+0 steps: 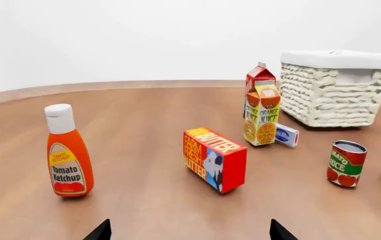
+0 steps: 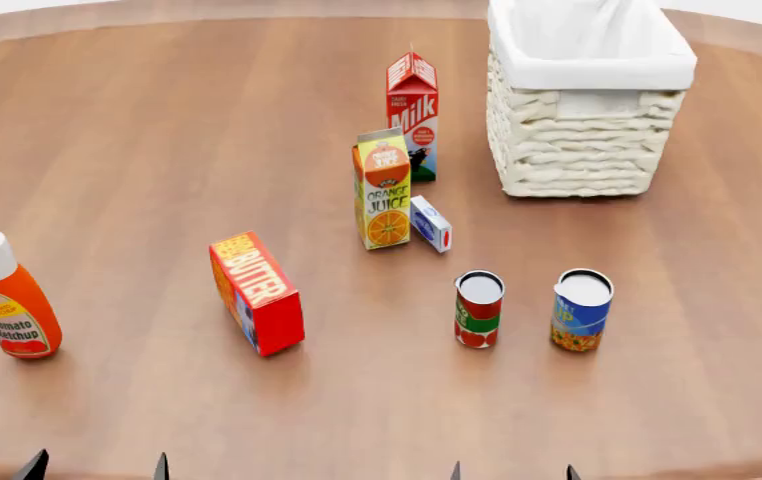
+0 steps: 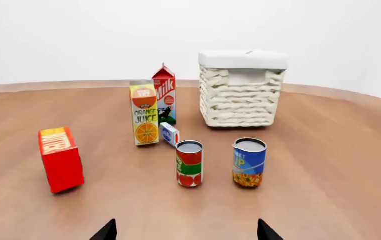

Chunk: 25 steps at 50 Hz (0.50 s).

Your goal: Pick up the tomato sauce, and put it in the basket.

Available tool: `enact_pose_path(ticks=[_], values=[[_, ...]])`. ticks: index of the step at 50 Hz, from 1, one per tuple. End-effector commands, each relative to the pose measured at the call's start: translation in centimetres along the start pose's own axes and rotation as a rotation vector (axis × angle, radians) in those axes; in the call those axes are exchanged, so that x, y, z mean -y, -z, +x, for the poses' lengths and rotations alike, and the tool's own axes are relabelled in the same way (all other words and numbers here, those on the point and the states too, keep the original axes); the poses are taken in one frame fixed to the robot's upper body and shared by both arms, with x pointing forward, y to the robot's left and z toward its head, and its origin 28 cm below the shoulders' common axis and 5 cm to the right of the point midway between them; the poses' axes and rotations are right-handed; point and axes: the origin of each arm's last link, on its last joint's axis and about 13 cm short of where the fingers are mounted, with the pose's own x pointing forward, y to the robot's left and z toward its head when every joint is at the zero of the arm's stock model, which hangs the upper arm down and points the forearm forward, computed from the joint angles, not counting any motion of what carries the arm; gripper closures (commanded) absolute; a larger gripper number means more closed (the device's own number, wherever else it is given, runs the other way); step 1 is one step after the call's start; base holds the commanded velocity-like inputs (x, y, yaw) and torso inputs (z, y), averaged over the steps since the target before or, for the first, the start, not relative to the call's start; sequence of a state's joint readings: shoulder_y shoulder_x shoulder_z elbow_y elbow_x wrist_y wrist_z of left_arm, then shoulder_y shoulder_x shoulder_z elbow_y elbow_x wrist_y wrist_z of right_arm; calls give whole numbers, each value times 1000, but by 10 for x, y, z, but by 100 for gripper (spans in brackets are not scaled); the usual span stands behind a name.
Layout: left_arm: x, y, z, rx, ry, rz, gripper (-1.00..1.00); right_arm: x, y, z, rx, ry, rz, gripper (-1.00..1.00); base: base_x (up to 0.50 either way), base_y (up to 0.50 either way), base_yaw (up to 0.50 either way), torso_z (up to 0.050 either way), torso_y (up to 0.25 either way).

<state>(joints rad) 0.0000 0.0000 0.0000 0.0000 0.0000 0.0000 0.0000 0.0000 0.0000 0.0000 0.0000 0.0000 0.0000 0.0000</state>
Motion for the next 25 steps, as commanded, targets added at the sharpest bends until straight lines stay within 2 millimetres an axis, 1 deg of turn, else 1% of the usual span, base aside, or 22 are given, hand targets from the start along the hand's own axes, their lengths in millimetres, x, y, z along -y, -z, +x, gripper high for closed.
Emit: enact_pose_path(ticks=[1, 2, 3, 4, 5, 6, 9, 11, 18, 19, 21, 25], values=[[1, -17, -14, 75, -10, 28, -100, 0, -15, -9, 49, -4, 22, -100, 0, 0, 0, 0, 0], [2, -29, -17, 110, 0, -2, -100, 0, -22, -13, 71, -8, 31, -100, 0, 0, 0, 0, 0], [2, -31, -18, 119, 2, -1, -100, 0, -24, -14, 73, -11, 34, -100, 0, 0, 0, 0, 0], [2, -36, -21, 136, 5, 16, -100, 0, -33, -18, 90, -9, 32, -100, 0, 0, 0, 0, 0], [2, -36, -21, 136, 5, 16, -100, 0, -33, -18, 90, -9, 32, -100, 0, 0, 0, 0, 0], [1, -42, -24, 158, -3, 4, -100, 0, -45, -22, 108, -5, 35, -100, 0, 0, 0, 0, 0], [2, -56, -34, 203, 13, -11, -100, 0, -48, -31, 146, -9, 39, -100, 0, 0, 0, 0, 0], [2, -60, -38, 217, 16, -8, -100, -1, -51, -33, 160, -7, 40, -100, 0, 0, 0, 0, 0], [4, -87, -64, 329, 25, 19, -100, -2, -77, -56, 250, -18, 38, -100, 0, 0, 0, 0, 0], [4, -87, -64, 329, 25, 19, -100, -2, -77, -56, 250, -18, 38, -100, 0, 0, 0, 0, 0], [4, -94, -71, 356, 30, 7, -100, -1, -85, -63, 285, -15, 44, -100, 0, 0, 0, 0, 0], [4, -98, -74, 371, 34, 3, -100, 0, -91, -66, 308, 0, 55, -100, 0, 0, 0, 0, 0]])
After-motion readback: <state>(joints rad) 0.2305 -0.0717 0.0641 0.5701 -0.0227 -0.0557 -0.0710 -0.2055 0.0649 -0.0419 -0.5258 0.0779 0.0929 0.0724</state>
